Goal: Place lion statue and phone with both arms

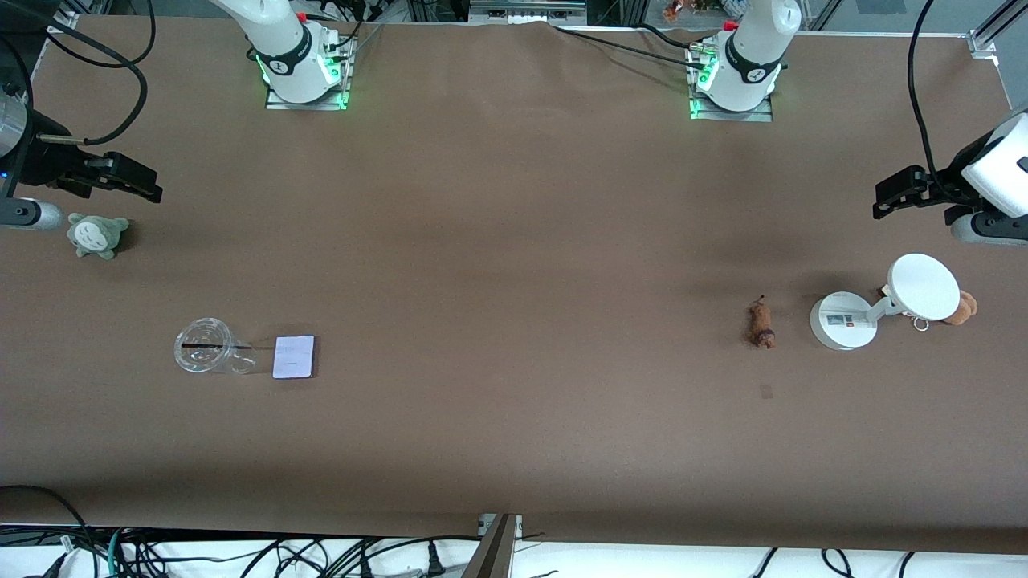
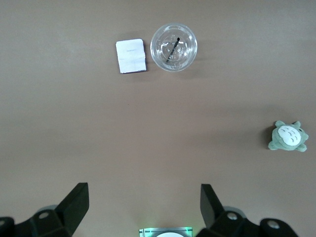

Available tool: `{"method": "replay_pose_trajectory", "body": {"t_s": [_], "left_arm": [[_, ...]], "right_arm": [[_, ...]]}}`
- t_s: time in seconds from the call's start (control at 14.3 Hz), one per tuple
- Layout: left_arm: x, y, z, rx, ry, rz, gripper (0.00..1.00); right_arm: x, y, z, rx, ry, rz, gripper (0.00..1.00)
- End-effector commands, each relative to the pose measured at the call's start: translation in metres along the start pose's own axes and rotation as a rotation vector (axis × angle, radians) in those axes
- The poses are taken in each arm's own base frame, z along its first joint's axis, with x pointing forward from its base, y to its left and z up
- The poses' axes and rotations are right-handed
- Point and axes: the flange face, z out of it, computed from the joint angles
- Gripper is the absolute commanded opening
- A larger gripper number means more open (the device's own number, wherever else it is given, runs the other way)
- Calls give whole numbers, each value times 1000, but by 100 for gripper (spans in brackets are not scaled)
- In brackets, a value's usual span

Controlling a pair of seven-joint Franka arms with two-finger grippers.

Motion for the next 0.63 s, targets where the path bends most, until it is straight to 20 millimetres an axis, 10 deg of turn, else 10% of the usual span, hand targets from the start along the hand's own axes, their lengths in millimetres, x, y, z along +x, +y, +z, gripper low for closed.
{"method": "replay_pose_trajectory", "body": {"t_s": [0.0, 0.56], "left_arm": [[11, -13, -30, -47, 67, -40, 100], [12, 4, -36, -31, 83, -8, 100]], "right_arm": [[-1, 0, -2, -7, -3, -18, 100], [1, -1, 2, -6, -9, -21, 100]]}}
